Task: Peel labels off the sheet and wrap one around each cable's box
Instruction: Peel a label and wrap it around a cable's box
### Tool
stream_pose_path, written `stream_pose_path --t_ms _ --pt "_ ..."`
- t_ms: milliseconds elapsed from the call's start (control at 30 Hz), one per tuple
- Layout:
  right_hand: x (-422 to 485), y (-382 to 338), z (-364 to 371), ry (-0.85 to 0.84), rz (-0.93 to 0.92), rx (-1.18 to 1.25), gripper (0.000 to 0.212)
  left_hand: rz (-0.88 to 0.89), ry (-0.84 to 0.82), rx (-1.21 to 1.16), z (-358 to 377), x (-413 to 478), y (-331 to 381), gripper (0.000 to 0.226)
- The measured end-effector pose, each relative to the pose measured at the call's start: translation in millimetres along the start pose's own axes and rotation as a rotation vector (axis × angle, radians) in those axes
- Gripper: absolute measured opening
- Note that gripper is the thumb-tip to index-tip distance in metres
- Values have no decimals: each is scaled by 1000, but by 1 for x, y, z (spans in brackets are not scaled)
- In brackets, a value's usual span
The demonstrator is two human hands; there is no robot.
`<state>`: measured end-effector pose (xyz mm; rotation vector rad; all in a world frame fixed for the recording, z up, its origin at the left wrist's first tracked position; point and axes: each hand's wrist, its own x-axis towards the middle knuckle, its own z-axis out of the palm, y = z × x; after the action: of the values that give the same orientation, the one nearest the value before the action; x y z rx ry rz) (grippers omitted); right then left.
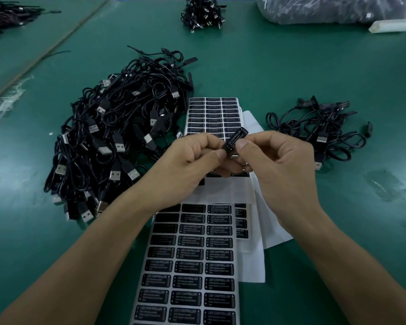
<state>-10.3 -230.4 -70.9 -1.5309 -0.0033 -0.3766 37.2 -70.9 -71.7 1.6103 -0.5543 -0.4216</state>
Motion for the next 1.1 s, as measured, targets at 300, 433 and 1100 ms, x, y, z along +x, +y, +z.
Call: stream_pose_path --t_ms 300,433,1100 --pt "-1 3 0 45 12 -82 13 -6 0 -36 1 0 -1 10" --pt "-1 3 1 47 1 -93 13 -10 -8 -30 1 0 0 10" --pt "0 2 0 -19 -37 -126 17 -29 10 -27 2 0 1 13"
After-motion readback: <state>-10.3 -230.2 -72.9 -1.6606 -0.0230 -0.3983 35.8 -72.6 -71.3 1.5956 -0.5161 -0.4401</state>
